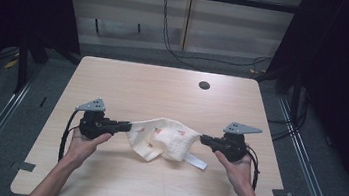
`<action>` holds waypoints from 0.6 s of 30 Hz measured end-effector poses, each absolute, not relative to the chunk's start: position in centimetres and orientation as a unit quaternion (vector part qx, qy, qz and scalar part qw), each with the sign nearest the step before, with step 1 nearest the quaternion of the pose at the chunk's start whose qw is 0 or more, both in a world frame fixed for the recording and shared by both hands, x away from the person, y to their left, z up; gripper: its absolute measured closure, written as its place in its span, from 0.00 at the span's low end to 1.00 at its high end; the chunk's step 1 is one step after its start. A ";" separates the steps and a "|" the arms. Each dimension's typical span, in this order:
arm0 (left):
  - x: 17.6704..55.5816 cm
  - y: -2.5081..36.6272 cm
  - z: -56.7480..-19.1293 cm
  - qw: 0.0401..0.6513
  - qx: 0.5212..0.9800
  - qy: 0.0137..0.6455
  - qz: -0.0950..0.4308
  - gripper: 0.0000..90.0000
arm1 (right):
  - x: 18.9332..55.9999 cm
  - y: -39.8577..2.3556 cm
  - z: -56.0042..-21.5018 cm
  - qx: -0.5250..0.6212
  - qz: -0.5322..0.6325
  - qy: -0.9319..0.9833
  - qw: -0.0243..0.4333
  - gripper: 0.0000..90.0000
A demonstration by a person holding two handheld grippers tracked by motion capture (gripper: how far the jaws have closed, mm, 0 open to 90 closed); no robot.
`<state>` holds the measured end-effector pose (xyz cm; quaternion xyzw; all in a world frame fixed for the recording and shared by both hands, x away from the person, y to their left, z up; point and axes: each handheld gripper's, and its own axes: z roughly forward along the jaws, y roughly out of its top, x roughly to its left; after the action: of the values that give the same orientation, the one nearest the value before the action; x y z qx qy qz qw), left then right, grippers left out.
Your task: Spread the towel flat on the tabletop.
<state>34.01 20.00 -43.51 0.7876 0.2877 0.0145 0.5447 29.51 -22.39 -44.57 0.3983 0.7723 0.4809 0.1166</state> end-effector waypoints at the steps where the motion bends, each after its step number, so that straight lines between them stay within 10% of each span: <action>1: 33.9 20.0 -43.2 0.549 0.786 0.285 0.017 0.97 | 29.5 -22.4 -44.2 0.395 0.483 0.772 0.119 0.99; 18: 33.7 19.8 -38.1 0.591 0.762 0.261 0.045 0.97 | 29.4 -24.1 -36.6 0.356 0.495 0.774 0.170 0.99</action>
<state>33.74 19.79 -38.08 0.7618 0.2606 0.0447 0.5914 29.39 -24.12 -36.60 0.3565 0.7740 0.4948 0.1704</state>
